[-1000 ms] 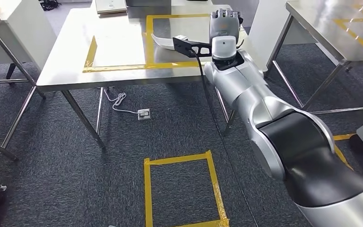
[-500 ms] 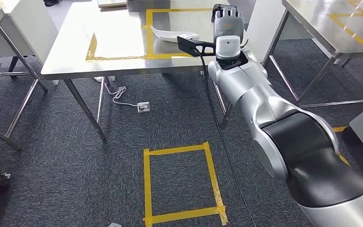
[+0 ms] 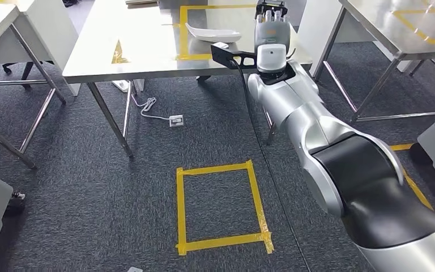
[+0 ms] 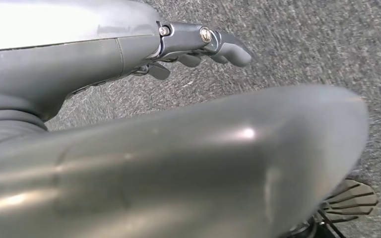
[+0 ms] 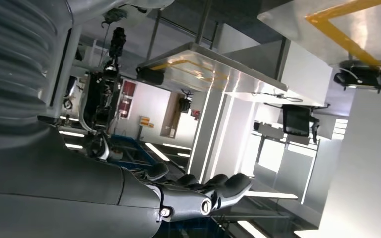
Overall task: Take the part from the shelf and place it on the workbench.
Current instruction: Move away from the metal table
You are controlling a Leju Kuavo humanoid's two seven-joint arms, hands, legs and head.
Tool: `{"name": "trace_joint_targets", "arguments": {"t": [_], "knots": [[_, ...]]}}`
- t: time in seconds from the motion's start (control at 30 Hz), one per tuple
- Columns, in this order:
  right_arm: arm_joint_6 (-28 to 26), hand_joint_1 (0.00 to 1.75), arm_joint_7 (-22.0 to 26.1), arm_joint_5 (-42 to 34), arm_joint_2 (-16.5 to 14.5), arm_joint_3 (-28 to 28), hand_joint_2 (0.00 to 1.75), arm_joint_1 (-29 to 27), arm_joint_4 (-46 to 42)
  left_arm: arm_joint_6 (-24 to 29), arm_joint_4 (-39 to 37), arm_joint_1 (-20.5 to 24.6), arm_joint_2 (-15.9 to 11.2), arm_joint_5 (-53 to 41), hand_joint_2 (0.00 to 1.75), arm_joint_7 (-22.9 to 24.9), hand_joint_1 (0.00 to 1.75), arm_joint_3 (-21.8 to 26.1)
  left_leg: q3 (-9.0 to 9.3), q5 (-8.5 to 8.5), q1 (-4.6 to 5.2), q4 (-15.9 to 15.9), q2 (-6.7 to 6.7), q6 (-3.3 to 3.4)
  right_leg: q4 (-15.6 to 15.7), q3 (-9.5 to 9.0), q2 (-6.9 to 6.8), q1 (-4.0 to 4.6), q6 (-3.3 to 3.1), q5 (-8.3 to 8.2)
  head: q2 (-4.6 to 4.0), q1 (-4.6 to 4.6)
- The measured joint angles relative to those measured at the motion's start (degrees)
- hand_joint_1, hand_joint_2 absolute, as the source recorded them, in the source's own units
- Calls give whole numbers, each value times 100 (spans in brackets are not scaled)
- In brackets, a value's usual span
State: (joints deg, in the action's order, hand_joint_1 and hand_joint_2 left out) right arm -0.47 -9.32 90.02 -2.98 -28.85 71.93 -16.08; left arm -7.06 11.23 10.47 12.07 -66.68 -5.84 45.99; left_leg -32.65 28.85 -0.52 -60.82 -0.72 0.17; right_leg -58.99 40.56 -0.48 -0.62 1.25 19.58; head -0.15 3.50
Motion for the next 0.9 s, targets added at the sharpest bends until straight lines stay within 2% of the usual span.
{"name": "trace_joint_targets", "arguments": {"t": [0.03,0.07,0.13,0.17,0.2,0.23,0.27,0.3,0.37,0.4,0.43,0.5,0.53,0.57,0.6,0.63,0.67,0.7,0.73,0.77,0.8,0.83,0.9], "knots": [[3,0,1,-1,9,0,175,-13,2,0,0,2,1,1,0,2,0,0,-52,-70,-7,17,10,55,-77,42,8,-8,31,120,0,7],[7,0,-1,-1,21,0,175,-19,4,0,1,3,2,3,0,3,0,0,-122,-147,-19,33,18,98,-265,111,15,-13,57,346,0,13],[10,0,-6,-1,33,0,175,-15,6,0,1,5,2,14,0,3,0,0,-292,-295,-14,32,25,140,-947,284,25,-12,92,962,0,29],[12,0,-7,-1,36,0,175,-18,6,0,1,4,1,21,0,3,0,0,-390,-370,-8,30,28,144,-1322,342,27,-9,98,1159,0,31],[15,0,-7,-1,36,0,175,-26,7,0,0,2,1,27,0,3,0,0,-489,-447,-2,28,32,144,-1593,339,30,-4,92,1216,0,31],[19,0,-8,-1,36,0,175,-34,7,0,0,2,0,31,0,3,0,0,-586,-524,3,27,36,142,-1697,254,32,4,74,1140,0,31],[22,0,-9,-1,36,0,175,-37,7,0,0,3,0,37,0,3,0,0,-679,-599,8,25,39,137,-1612,76,35,15,45,991,0,31],[25,0,-11,-1,36,0,175,-30,7,0,0,4,1,43,0,2,0,0,-757,-671,12,25,40,127,-1339,-197,39,33,2,868,0,31],[31,0,-25,-1,31,0,175,1,1,0,1,8,10,64,0,-4,0,1,-855,-806,10,43,39,83,-539,-798,46,84,-92,964,0,26],[36,0,-37,-1,27,0,175,17,-2,0,2,11,14,75,0,-9,0,1,-865,-870,0,69,41,50,-234,-982,51,112,-129,1056,0,33],[44,0,-48,0,24,0,175,32,-4,0,2,14,20,84,0,-16,0,2,-861,-940,-11,108,42,11,-50,-1062,54,136,-156,1122,0,41],[65,0,-62,1,16,0,175,44,-3,0,2,14,26,89,0,-21,0,2,-853,-1039,-16,191,35,-62,55,-1030,42,136,-207,997,0,63],[75,0,-65,1,8,0,175,47,-3,0,1,12,28,89,0,-20,0,1,-888,-964,-11,167,33,-94,98,-999,29,120,-244,914,0,58],[82,0,-66,1,-1,0,175,44,-3,0,1,9,28,87,0,-17,0,1,-940,-768,-5,42,32,-126,138,-952,15,97,-278,819,0,51],[85,0,-67,1,-9,0,175,42,-3,0,1,9,23,86,0,-16,0,1,-1009,-472,-10,-211,36,-153,158,-884,3,81,-301,726,0,40],[83,0,-67,1,-13,0,175,38,-3,0,1,8,19,85,0,-16,0,0,-1080,-157,-10,-553,40,-185,160,-793,5,77,-321,643,0,32],[79,0,-67,0,-13,0,175,28,-2,0,2,9,14,84,0,-27,0,0,-1130,69,-14,-933,42,-213,154,-696,5,74,-322,572,0,30],[74,0,-65,-1,-12,0,175,11,-2,0,2,9,7,83,0,-49,0,0,-1146,155,-19,-1247,43,-234,145,-599,6,72,-317,506,0,29],[66,0,-62,-3,-10,0,175,-11,-1,0,2,9,2,83,0,-72,0,0,-1102,89,-21,-1429,44,-249,137,-503,6,70,-305,444,0,28],[55,0,-52,-10,-8,0,175,-36,-1,0,2,9,-1,85,0,-94,0,0,-986,-77,-23,-1449,45,-257,124,-407,4,66,-289,383,0,29],[41,0,-33,-25,-5,1,175,-59,-1,0,3,9,-3,87,0,-108,0,0,-779,-235,-25,-1284,46,-259,103,-317,2,61,-267,322,0,29],[19,0,-7,-49,-4,3,175,-77,-1,0,3,11,-4,92,0,-110,0,0,-493,-252,-24,-968,47,-254,72,-230,-1,61,-240,269,0,29],[-54,0,71,-141,5,30,175,-117,-1,0,7,18,-2,118,0,-106,0,0,26,11,-6,-252,35,-185,-7,-115,-5,73,-180,194,0,34]]}}
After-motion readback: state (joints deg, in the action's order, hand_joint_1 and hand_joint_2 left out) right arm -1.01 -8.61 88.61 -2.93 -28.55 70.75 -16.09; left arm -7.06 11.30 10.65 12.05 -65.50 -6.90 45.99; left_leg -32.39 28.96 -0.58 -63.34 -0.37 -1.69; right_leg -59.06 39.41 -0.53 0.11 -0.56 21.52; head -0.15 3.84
